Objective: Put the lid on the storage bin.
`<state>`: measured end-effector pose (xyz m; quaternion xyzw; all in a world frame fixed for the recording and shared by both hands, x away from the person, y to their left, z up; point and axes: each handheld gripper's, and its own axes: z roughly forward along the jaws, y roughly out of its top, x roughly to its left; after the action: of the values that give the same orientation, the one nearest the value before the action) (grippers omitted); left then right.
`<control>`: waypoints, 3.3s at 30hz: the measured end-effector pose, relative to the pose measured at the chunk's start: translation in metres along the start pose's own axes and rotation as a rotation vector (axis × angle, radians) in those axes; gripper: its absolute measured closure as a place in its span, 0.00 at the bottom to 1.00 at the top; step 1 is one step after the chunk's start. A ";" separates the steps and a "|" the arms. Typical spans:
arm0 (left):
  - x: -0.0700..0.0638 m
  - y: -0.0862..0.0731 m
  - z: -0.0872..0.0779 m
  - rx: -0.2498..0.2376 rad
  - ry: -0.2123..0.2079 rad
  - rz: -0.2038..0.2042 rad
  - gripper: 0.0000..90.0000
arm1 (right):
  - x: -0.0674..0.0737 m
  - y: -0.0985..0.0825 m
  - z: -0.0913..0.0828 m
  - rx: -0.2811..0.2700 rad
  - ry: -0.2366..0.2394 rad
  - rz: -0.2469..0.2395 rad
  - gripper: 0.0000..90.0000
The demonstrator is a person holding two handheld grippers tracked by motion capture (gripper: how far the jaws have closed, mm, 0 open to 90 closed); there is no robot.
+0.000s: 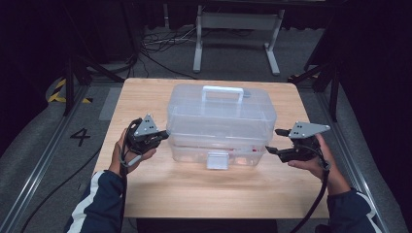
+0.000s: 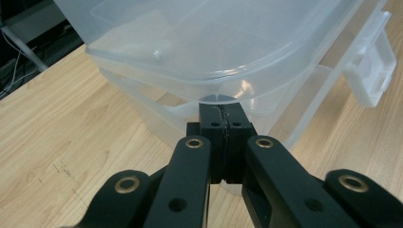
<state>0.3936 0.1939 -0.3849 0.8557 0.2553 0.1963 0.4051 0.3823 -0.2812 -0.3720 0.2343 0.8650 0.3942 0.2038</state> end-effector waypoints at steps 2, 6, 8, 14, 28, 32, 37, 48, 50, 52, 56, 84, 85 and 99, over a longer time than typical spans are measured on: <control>-0.001 -0.001 0.002 0.017 0.004 0.009 1.00 | 0.001 -0.001 0.001 0.009 0.010 -0.002 0.34; -0.003 -0.003 0.004 0.034 0.007 0.011 1.00 | 0.003 -0.002 0.004 0.022 0.022 -0.003 0.34; -0.004 -0.004 0.004 0.038 0.008 0.011 1.00 | 0.004 -0.003 0.006 0.027 0.024 -0.005 0.34; -0.004 -0.008 0.004 0.059 0.009 0.014 1.00 | 0.005 -0.004 0.010 0.041 0.033 -0.002 0.34; -0.004 -0.020 0.004 0.091 0.008 -0.006 1.00 | 0.009 -0.006 0.017 0.056 0.041 -0.003 0.36; -0.005 -0.021 0.004 0.088 0.004 -0.004 1.00 | 0.009 -0.007 0.017 0.058 0.039 0.000 0.36; -0.005 -0.024 0.003 0.080 -0.005 -0.003 1.00 | 0.010 -0.008 0.018 0.060 0.036 0.008 0.36; -0.009 -0.027 0.012 0.104 -0.013 0.003 0.98 | 0.006 -0.009 0.022 0.056 0.010 0.026 0.35; -0.009 -0.027 0.012 0.104 -0.012 0.003 0.98 | 0.005 -0.009 0.023 0.056 0.002 0.032 0.34; -0.008 -0.027 0.012 0.101 -0.013 -0.001 0.96 | 0.004 -0.009 0.023 0.054 0.002 0.030 0.34; -0.009 -0.027 0.012 0.109 -0.002 0.003 0.94 | 0.005 -0.009 0.023 0.056 0.001 0.026 0.36; -0.017 -0.065 -0.016 0.267 0.071 0.038 0.29 | 0.010 -0.032 -0.001 0.200 -0.130 -0.095 0.34; -0.017 -0.067 -0.018 0.266 0.076 0.044 0.27 | 0.009 -0.035 -0.002 0.207 -0.133 -0.099 0.34; -0.020 -0.110 -0.038 0.349 0.145 0.067 0.23 | -0.003 -0.081 -0.014 0.222 -0.177 -0.027 0.31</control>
<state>0.3271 0.2640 -0.4520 0.9045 0.2857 0.2236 0.2243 0.3573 -0.3383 -0.4261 0.2775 0.8851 0.2709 0.2574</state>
